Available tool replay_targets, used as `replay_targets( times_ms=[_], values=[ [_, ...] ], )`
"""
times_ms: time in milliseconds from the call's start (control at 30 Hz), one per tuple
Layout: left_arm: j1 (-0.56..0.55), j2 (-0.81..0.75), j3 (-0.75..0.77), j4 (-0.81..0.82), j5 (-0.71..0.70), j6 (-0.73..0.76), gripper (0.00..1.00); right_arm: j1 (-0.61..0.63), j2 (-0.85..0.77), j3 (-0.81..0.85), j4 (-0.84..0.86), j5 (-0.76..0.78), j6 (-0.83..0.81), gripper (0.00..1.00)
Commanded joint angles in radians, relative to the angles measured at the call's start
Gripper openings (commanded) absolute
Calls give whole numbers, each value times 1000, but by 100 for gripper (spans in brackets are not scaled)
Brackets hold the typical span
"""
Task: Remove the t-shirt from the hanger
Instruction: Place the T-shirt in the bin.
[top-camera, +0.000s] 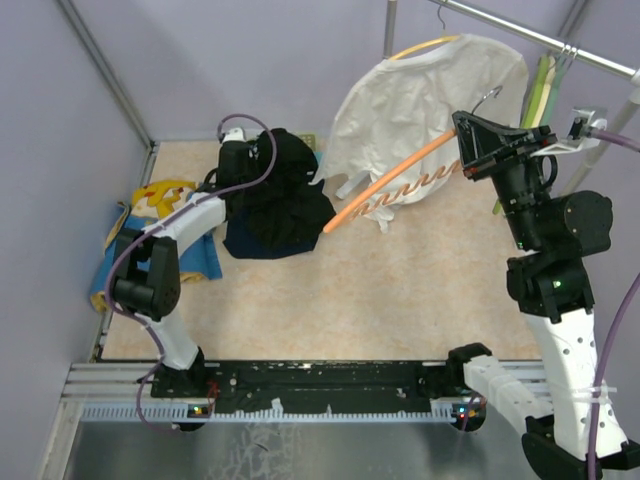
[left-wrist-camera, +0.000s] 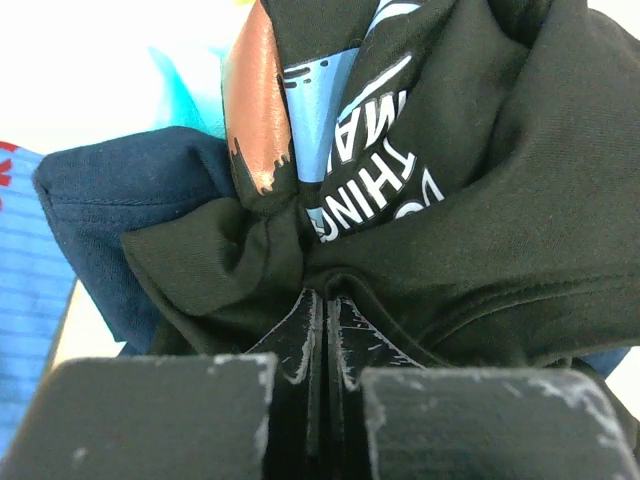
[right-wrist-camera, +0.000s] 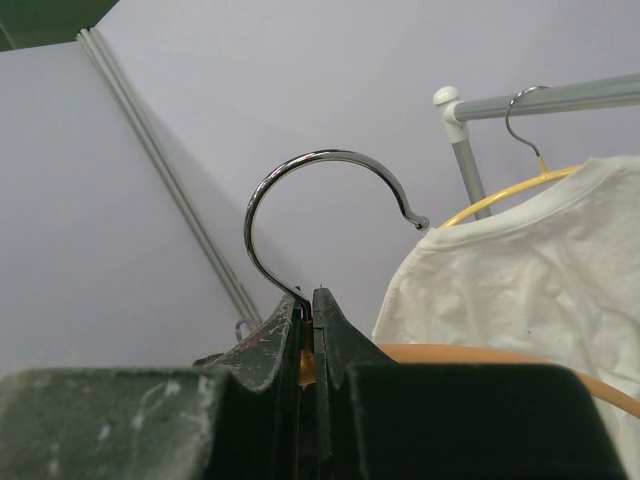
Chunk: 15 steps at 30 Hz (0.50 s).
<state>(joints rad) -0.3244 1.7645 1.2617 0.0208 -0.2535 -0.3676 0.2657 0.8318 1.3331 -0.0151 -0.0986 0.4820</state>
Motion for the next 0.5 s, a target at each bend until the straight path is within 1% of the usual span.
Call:
replay_targets(
  times_ms=[0, 100, 367, 400, 467],
  values=[
    [32, 96, 22, -117, 115, -40, 0, 6, -3, 2, 85, 4, 8, 0],
    [46, 155, 58, -166, 178, -53, 0, 6, 3, 4, 86, -1, 9, 0],
    [59, 208, 99, -219, 227, -73, 0, 6, -1, 3, 88, -2, 12, 0],
    [59, 204, 103, -224, 228, -73, 1, 6, -3, 2, 87, -1, 10, 0],
    [59, 179, 106, -227, 226, -71, 6, 6, -5, 2, 86, 0, 9, 0]
  ],
)
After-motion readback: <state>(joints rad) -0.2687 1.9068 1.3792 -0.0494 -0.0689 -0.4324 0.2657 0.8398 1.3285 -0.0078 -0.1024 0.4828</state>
